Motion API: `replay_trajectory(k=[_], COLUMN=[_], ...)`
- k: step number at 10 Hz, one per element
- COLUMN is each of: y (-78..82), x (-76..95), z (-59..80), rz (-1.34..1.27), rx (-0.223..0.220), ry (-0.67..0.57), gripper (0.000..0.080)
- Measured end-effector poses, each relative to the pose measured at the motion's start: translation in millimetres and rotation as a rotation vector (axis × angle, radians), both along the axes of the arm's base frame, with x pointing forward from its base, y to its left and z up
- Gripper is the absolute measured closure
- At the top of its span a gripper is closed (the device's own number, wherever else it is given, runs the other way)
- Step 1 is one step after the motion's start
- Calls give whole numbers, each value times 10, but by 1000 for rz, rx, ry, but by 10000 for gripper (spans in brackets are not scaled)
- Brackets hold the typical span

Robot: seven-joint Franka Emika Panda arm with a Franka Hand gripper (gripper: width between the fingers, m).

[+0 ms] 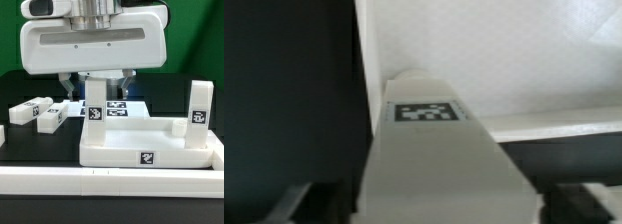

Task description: Assemble desk

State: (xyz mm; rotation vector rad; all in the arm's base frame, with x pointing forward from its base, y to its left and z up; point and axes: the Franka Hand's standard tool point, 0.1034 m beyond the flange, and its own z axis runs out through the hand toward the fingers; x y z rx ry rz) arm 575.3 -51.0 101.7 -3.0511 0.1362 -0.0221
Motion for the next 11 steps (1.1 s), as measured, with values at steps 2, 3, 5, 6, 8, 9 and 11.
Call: replay_trajectory(k=[2,3,5,6,8,9,11], y=[-35,-43,-53,-58,-73,-81,-92], x=[0,-2,-2,-4,-23,-24,-28], z=[1,-1,-1,-3,-17,-18,-21], rz=[-31,-31,-176,-242,-433,-535,-682], rx=[-3,-4,0,2,17,25,37], ry=[1,1,13,17,23,27,40], gripper=[504,504,504,504,505,505,505])
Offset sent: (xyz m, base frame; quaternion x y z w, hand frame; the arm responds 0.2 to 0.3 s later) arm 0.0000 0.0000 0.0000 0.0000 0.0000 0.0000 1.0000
